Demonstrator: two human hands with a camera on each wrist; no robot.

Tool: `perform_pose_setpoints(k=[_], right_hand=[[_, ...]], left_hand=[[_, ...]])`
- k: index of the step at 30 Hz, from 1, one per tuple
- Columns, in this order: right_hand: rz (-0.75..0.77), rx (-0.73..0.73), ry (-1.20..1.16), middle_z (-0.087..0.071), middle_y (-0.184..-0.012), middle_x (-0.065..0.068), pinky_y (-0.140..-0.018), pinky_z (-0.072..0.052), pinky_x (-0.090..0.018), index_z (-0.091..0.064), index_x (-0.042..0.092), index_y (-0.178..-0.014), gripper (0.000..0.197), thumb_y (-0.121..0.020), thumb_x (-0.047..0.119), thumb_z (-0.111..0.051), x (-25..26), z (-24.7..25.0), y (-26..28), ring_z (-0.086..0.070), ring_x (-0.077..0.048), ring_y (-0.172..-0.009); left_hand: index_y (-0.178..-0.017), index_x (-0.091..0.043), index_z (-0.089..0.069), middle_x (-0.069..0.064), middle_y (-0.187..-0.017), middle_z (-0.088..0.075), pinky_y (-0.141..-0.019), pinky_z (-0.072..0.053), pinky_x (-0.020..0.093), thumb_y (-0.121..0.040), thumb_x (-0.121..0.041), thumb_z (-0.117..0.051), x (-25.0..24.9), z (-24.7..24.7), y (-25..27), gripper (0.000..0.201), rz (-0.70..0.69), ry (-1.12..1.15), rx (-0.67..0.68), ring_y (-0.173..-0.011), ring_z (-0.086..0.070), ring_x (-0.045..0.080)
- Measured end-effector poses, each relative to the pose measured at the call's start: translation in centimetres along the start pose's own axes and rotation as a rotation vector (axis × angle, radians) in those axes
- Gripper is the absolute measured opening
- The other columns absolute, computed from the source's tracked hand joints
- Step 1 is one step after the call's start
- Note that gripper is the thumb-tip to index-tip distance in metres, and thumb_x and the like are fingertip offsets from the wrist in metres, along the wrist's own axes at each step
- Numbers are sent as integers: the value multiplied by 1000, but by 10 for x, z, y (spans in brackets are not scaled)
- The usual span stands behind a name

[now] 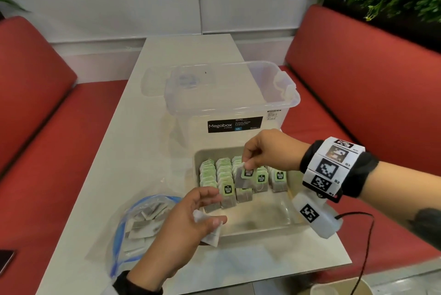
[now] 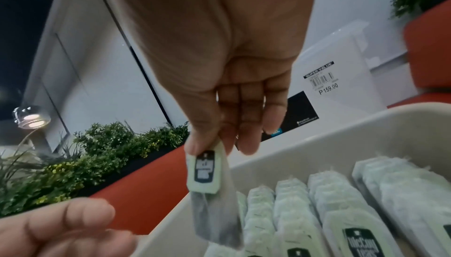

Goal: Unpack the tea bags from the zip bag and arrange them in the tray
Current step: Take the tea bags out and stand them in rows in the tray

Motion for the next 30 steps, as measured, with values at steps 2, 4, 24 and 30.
perform_pose_setpoints(k=[2, 4, 24, 30], right_hand=[[-1, 10, -26, -71, -76, 0, -68, -49, -21, -71, 18, -81, 7, -77, 20, -77, 0, -2, 1, -61, -8, -66], [17, 44, -41, -66, -69, 7, -63, -47, -15, -70, 20, -79, 8, -76, 19, -77, 3, -6, 1, -58, -3, -61], [73, 72, 49, -66, -72, 7, -72, -49, -23, -71, 21, -80, 9, -74, 20, -78, 3, -1, 8, -58, -5, -68], [-23, 241, 303, -63, -71, 11, -65, -44, -19, -71, 18, -84, 11, -75, 19, -77, -30, -18, -4, -54, -6, -67]], left_hand=[[-101, -39, -63, -24, -109, -64, -92, -50, 46, -78, -8, -72, -4, -1, -2, 40, -30, -69, -12, -111, -60, 13], [-98, -49, -63, -28, -119, -57, -98, -47, 42, -81, -8, -69, -12, -8, -4, 45, -78, -151, 12, -115, -57, 13], [-111, -42, -58, -17, -134, -45, -101, -43, 28, -83, -5, -66, -39, -56, -29, 47, -65, -376, 226, -106, -62, 5], [-111, -39, -56, -18, -121, -55, -73, -56, 24, -85, 5, -59, -29, -37, -29, 52, -23, -191, 92, -95, -66, -1]])
Point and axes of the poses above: each hand's wrist, its own y-axis away from the middle knuckle, its own z-axis out of the back of the hand, x = y × z, the point moved 10 cm from there along -y, towards the middle knuckle
